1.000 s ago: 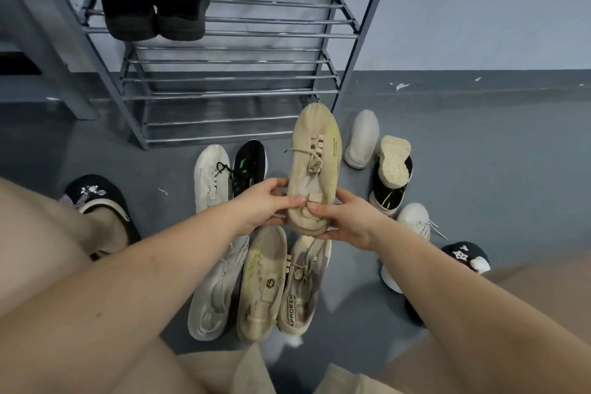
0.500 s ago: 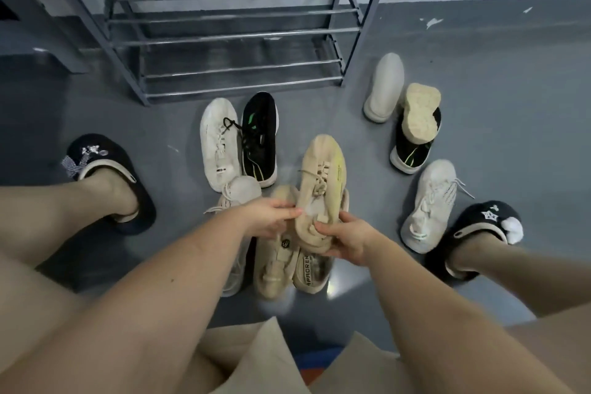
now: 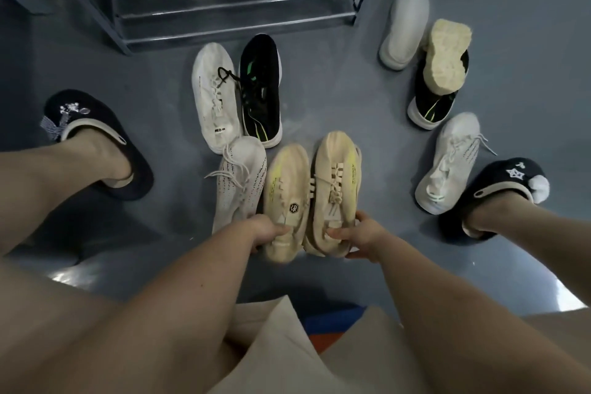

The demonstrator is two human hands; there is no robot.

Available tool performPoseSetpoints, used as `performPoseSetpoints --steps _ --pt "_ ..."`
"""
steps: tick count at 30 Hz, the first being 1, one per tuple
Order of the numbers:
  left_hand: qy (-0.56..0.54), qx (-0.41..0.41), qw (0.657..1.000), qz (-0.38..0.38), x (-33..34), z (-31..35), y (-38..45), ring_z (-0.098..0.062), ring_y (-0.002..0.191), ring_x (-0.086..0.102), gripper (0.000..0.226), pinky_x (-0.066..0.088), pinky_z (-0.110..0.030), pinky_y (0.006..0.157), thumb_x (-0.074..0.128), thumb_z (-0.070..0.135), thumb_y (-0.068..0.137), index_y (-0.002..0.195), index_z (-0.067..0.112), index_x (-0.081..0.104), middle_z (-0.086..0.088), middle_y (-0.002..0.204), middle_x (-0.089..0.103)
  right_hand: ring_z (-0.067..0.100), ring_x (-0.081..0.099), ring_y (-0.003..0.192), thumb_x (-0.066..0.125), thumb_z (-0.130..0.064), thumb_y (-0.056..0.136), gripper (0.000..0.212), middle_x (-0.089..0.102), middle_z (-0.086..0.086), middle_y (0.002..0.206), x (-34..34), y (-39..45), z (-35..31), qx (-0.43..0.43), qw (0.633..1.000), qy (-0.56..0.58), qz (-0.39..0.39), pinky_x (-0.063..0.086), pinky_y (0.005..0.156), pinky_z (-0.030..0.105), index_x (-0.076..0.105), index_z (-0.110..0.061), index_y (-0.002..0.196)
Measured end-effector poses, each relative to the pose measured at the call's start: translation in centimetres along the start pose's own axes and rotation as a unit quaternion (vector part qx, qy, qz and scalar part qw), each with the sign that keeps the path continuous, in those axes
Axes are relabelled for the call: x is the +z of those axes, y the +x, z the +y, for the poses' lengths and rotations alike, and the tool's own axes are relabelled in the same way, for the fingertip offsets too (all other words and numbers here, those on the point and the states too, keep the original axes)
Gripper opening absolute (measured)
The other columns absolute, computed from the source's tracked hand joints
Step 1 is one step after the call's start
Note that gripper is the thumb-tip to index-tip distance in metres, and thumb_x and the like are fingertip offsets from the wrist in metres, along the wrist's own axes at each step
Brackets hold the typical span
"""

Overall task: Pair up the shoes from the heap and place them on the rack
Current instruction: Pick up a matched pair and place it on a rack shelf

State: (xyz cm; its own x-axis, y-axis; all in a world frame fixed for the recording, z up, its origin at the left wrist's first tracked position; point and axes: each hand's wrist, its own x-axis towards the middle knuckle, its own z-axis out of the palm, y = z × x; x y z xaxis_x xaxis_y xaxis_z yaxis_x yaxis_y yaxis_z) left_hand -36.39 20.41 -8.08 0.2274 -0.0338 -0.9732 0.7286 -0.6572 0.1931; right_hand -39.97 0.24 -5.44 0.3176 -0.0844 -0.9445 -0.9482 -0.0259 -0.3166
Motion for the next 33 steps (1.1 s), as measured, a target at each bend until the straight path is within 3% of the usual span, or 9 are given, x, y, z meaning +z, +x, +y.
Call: performPoseSetpoints --steps 3,7,12,15,22,26,28,33 --pt "-0.074 0.000 0.997 0.004 0.2 0.2 0.1 -0.032 0.129 0.044 0.062 0.040 -0.040 0.098 0.061 0.031 0.090 0.139 0.002 0.036 -0.014 0.141 0.045 0.025 0.054 0.100 0.078 -0.007 0.075 0.077 0.052 0.006 0.123 0.1 0.6 0.2 0.000 1.000 -0.011 0.001 0.050 0.054 0.032 0.035 -0.014 0.138" --pt "-0.137 0.001 0.991 -0.011 0.0 0.3 0.2 -0.031 0.125 0.049 0.054 0.041 -0.042 0.100 0.061 0.025 0.090 0.134 0.000 0.042 -0.015 0.137 0.051 0.026 0.055 0.100 0.078 -0.007 0.075 0.073 0.053 0.004 0.115 -0.2 0.8 0.2 0.003 1.000 -0.019 -0.007 0.051 0.057 0.032 0.038 -0.015 0.135" --pt "-0.115 0.021 0.993 0.009 -0.1 0.3 0.3 -0.025 0.103 0.055 0.043 0.046 -0.033 0.091 0.063 0.018 0.089 0.124 -0.003 0.049 -0.012 0.111 0.061 0.022 0.062 0.089 0.078 -0.009 0.076 0.062 0.062 0.000 0.103 -0.9 0.3 -0.1 0.007 0.999 -0.003 -0.035 0.053 0.058 0.031 0.046 -0.019 0.128" --pt "-0.089 0.034 0.995 0.026 -0.5 0.8 -0.6 -0.022 0.094 0.051 0.028 0.044 -0.034 0.082 0.060 0.020 0.091 0.115 0.008 0.053 -0.007 0.092 0.056 0.019 0.063 0.081 0.074 -0.009 0.079 0.048 0.064 -0.002 0.096 -1.5 -0.5 -0.5 0.002 0.998 0.004 -0.063 0.052 0.053 0.027 0.050 -0.019 0.119" --pt "-0.225 0.033 0.974 -0.011 -1.3 1.2 -3.5 -0.031 0.111 0.055 0.034 0.037 -0.050 0.103 0.039 0.018 0.101 0.129 0.002 0.047 -0.017 0.117 0.058 0.017 0.061 0.079 0.065 -0.009 0.087 0.032 0.062 0.000 0.093 -2.1 -2.7 -0.9 -0.037 0.995 0.026 -0.092 0.051 0.046 0.020 0.052 -0.016 0.116" --pt "-0.286 0.056 0.956 0.002 -1.6 1.4 -5.1 -0.023 0.073 0.053 0.035 0.037 -0.050 0.101 0.033 0.014 0.102 0.133 0.002 0.045 -0.011 0.086 0.058 0.018 0.059 0.086 0.067 -0.013 0.086 0.041 0.062 0.001 0.099 -2.5 -3.4 -0.8 -0.045 0.995 0.037 -0.087 0.048 0.061 0.027 0.052 -0.017 0.125" --pt "-0.310 0.070 0.948 0.009 -1.8 1.6 -5.6 -0.022 0.076 0.051 0.035 0.037 -0.049 0.100 0.033 0.015 0.102 0.133 0.003 0.045 -0.012 0.093 0.059 0.019 0.059 0.085 0.067 -0.014 0.086 0.041 0.061 0.001 0.099 -2.6 -3.8 -0.9 -0.053 0.995 0.038 -0.081 0.048 0.060 0.028 0.053 -0.016 0.124" --pt "-0.359 0.120 0.926 -0.006 -2.1 2.4 -6.5 -0.021 0.075 0.055 0.032 0.043 -0.045 0.087 0.033 0.019 0.102 0.129 0.010 0.048 -0.006 0.085 0.058 0.018 0.062 0.084 0.067 -0.014 0.086 0.043 0.062 0.003 0.101 -2.3 -5.0 -1.6 -0.082 0.989 0.068 -0.099 0.052 0.048 0.021 0.053 -0.015 0.127"
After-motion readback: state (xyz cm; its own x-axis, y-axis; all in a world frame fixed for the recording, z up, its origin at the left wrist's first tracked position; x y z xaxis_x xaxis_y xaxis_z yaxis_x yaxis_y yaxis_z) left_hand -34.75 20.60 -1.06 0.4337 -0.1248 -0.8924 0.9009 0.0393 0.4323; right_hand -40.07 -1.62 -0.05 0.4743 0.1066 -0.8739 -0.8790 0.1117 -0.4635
